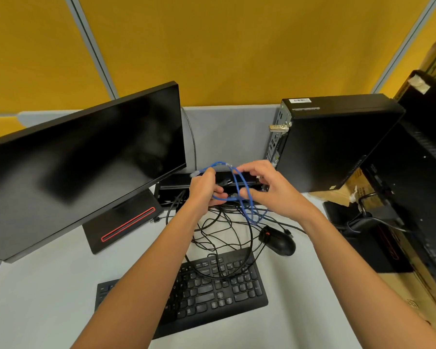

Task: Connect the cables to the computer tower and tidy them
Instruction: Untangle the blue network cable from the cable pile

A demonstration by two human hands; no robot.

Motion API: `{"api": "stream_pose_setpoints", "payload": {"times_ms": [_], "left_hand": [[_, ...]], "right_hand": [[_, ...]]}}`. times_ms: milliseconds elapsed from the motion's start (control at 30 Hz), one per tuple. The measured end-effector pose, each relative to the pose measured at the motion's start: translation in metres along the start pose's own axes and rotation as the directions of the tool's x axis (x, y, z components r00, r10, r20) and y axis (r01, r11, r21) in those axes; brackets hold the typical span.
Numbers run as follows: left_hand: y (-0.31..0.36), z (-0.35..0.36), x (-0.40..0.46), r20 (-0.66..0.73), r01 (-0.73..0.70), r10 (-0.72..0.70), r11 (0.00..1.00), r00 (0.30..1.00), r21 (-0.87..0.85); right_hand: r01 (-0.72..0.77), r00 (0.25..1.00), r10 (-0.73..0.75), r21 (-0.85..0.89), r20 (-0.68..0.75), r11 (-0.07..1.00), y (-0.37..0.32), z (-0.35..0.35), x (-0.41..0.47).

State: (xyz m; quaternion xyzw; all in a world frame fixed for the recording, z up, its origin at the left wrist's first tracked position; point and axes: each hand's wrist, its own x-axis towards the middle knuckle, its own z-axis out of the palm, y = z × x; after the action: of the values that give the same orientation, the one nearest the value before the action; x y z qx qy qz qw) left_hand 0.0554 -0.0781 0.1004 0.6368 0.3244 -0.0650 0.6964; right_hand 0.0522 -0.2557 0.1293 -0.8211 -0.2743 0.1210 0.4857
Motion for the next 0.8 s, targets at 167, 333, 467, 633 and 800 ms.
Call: {"api": "stream_pose_setpoints", "payload": {"times_ms": [167,333,467,633,800], "left_hand": [[0.0,-0.013,0.009,-0.122,-0.021,0.02,1.0,0.992,-0.009],[-0.005,-0.027,0.02,-0.176,0.027,-0.031,0.999,0.984,-0.024],[-0.004,-0.007,0.009,-0.17,-0.025,0.022,1.0,0.985,-0.012],[-0.004,0.012,-0.001,-0.132,-0.053,0.049,0.998,0.99,-0.03],[0.0,0.018,-0.007,-0.042,-0.032,0.027,0.99,0.999,-0.136]], "right_hand": [[-0.087,0.992,0.066,0.199,0.112,0.976,0.003,-0.007,-0.004],[-0.175,0.974,0.15,0.143,0.172,0.974,0.003,-0.011,-0.005],[-0.203,0.978,0.203,0.002,-0.056,0.979,0.001,0.026,0.007],[-0.136,0.951,0.031,-0.328,-0.306,0.935,0.0,0.055,0.013],[-0.272,0.913,0.078,-0.453,-0.4,0.849,0.011,0.05,0.017]]}}
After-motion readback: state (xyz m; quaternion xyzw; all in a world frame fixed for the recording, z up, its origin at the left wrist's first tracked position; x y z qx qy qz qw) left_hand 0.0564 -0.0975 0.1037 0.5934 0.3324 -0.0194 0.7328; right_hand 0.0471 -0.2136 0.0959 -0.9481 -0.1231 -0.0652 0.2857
